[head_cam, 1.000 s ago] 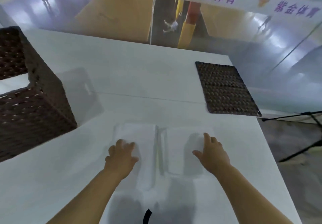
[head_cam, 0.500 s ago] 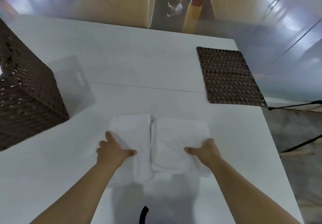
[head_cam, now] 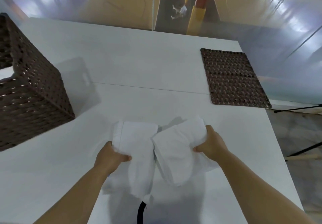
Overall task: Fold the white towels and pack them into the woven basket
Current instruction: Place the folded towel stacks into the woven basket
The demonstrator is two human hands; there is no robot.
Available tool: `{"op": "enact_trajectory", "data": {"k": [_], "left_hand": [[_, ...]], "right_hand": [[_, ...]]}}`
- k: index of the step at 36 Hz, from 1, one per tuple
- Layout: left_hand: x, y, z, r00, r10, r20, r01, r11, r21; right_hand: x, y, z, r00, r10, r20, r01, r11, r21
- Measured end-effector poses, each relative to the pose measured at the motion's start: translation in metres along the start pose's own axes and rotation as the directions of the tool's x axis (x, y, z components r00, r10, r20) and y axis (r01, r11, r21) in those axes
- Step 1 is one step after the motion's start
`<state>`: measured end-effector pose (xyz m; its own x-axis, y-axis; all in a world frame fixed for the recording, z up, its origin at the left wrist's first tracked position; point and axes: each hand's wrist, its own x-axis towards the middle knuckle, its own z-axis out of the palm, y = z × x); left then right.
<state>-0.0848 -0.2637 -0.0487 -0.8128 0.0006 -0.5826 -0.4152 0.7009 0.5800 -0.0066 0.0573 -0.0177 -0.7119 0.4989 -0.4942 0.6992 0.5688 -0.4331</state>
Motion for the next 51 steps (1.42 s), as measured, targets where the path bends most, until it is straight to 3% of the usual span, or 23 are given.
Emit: {"op": "enact_trajectory", "data": {"k": [4,9,14,17,20,23,27,29,32,36,40,45,51], "left_hand": [[0.002,-0.007,-0.002,0.999,-0.035,0.016,0.036,0.997,-0.069],[0.005,-0.013,-0.003,0.991,-0.028,0.130,0.035,0.998,-0.050],[0.006,-0.017,-0.001,0.998,-0.026,0.054,0.032,0.993,-0.113],[0.005,-0.017,0.000,1.000,-0.021,0.005,0.021,0.994,-0.109],[0.004,-0.017,-0.002,0.999,-0.022,-0.035,0.019,0.996,-0.089],[0.006,-0.017,-0.004,0.999,-0.027,0.018,0.028,0.995,-0.098],[0.009,-0.019,-0.004,0.999,-0.035,0.031,0.038,0.993,-0.114],[0.010,-0.021,-0.004,0.999,-0.042,0.027,0.045,0.993,-0.109],[0.010,-0.023,-0.003,0.999,-0.035,0.021,0.037,0.994,-0.103],[0.007,-0.025,-0.004,0.999,-0.034,0.000,0.034,0.992,-0.121],[0.002,-0.025,-0.003,0.999,-0.042,-0.030,0.037,0.989,-0.143],[-0.004,-0.026,-0.007,0.991,-0.127,0.047,0.136,0.942,-0.308],[-0.011,-0.018,-0.012,0.986,-0.087,0.141,0.147,0.851,-0.504]], "right_hand": [[0.000,0.005,-0.002,0.996,0.041,0.076,-0.052,0.989,0.140],[-0.006,0.008,0.007,0.990,0.104,0.094,-0.115,0.986,0.120],[-0.017,0.006,0.021,0.971,0.236,-0.032,-0.217,0.934,0.284],[-0.028,0.003,0.031,0.939,0.344,-0.023,-0.315,0.882,0.350],[-0.035,0.001,0.034,0.940,0.314,-0.136,-0.308,0.949,0.068],[-0.029,-0.008,0.019,0.966,0.073,-0.246,-0.122,0.974,-0.193],[-0.002,-0.026,-0.003,0.982,-0.185,-0.037,0.160,0.921,-0.355],[0.009,-0.033,-0.006,0.975,-0.202,0.089,0.221,0.912,-0.347],[0.014,-0.034,-0.002,0.980,-0.104,0.172,0.156,0.931,-0.330],[0.008,-0.027,0.002,0.981,0.101,0.166,-0.064,0.974,-0.218],[-0.010,-0.009,0.020,0.952,0.211,0.222,-0.232,0.970,0.072],[-0.026,0.002,0.039,0.943,0.251,0.217,-0.310,0.899,0.308],[-0.027,-0.004,0.032,0.932,0.213,0.292,-0.331,0.826,0.456]]}}
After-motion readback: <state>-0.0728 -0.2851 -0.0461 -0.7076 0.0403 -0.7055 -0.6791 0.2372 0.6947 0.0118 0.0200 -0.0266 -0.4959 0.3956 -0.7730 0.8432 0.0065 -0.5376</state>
